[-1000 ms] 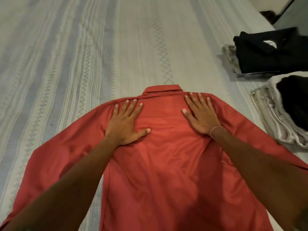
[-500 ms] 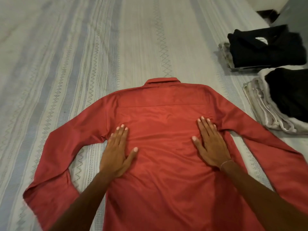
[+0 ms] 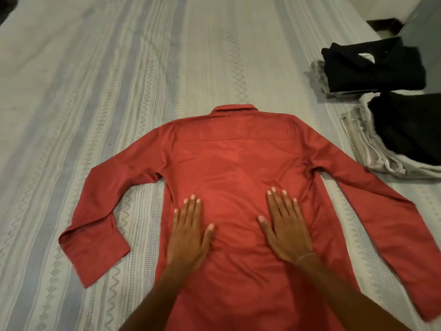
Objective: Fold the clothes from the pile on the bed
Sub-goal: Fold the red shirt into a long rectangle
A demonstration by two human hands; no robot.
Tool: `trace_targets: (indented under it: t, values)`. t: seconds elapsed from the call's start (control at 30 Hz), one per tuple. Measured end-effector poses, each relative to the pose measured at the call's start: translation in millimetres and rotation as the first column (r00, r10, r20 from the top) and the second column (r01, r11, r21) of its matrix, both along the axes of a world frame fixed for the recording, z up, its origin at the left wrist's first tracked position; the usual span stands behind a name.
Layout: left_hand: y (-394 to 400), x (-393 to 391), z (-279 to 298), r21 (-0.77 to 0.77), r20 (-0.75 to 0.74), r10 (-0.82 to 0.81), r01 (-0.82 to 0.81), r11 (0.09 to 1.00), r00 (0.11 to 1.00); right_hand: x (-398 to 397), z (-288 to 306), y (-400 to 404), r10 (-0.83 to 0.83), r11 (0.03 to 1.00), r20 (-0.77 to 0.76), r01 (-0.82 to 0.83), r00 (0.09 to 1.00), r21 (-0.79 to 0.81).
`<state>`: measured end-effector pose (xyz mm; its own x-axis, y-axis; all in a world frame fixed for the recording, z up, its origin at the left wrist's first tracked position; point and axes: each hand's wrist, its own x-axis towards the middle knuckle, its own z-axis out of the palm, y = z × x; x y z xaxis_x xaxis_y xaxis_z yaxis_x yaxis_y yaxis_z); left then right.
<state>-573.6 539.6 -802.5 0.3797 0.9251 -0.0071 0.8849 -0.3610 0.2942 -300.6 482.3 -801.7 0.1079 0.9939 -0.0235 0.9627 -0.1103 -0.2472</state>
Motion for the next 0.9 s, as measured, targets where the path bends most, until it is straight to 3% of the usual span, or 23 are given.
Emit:
trace_targets:
  t: [0.1,0.27,0.33,0.4,0.47,0.5,0.57,0.7,0.77,0.83,0.9]
  values:
    - [-7,-29,-8,0.000,-0.034,0.019,-0.019,1.000,0.999,51,-5,-11,-0.142,0.990,0.002,0.142,0.990,-0.012]
    - [-18,-21,4,-0.089,-0.167,0.442,-0.460,0.884,0.881,55,3,-7,-0.217,0.973,0.065,0.221,0.974,-0.059]
    - [-35,-22,9,-0.007,-0.179,0.358,-0.365,0.931,0.917,28,13,-23,-0.218,0.976,0.061,0.219,0.974,0.003]
    - [-58,-17,10,0.045,-0.137,0.042,-0.036,0.998,0.990,-10,12,-57,-0.032,0.999,0.047,0.031,0.998,0.022]
    - [-86,-17,10,0.020,-0.131,-0.206,0.210,0.977,0.970,-25,7,-95,0.096,0.995,0.046,-0.096,0.994,-0.017]
    - [-96,-25,8,0.008,-0.138,-0.191,0.194,0.981,0.972,-17,3,-107,0.076,0.997,0.038,-0.075,0.996,-0.033]
    - [-107,-48,7,-0.001,-0.170,-0.009,0.009,1.000,0.985,8,-4,-125,-0.062,0.997,0.074,0.064,0.995,-0.034]
    - [-130,-53,15,-0.042,-0.216,0.278,-0.294,0.955,0.936,33,3,-137,-0.303,0.944,0.134,0.316,0.944,-0.094]
    - [-153,-34,23,-0.057,-0.181,0.159,-0.171,0.984,0.971,1,14,-147,-0.273,0.957,0.090,0.280,0.958,-0.073]
    - [-184,-19,22,-0.064,-0.143,-0.119,0.111,0.992,0.983,-35,16,-174,-0.039,0.996,0.076,0.044,0.996,-0.072]
    - [-207,-27,18,-0.086,-0.149,-0.188,0.177,0.980,0.971,-42,11,-209,0.086,0.991,0.072,-0.077,0.994,-0.110]
